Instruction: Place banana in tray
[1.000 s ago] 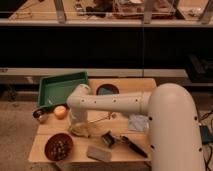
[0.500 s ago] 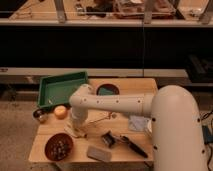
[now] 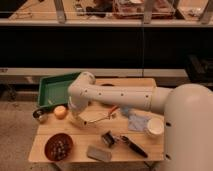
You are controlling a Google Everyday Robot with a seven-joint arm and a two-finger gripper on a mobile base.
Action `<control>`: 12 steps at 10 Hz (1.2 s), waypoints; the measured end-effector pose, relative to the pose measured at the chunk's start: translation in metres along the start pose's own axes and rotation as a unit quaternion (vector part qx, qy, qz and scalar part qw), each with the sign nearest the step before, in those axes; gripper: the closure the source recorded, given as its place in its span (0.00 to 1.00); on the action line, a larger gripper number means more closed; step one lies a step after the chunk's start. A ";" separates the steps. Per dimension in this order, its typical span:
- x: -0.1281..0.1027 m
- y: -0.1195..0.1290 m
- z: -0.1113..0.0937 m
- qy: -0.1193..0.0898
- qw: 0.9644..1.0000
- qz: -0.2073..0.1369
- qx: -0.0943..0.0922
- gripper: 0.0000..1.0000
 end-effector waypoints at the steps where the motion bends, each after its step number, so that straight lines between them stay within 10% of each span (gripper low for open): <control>1: 0.014 0.000 -0.013 0.014 1.000 -0.001 -0.007 1.00; 4: 0.075 0.014 -0.042 0.084 0.996 0.002 -0.014 1.00; 7: 0.117 0.027 -0.029 0.155 0.987 0.032 0.017 1.00; 12: 0.186 0.027 0.039 0.155 0.987 0.029 0.039 0.98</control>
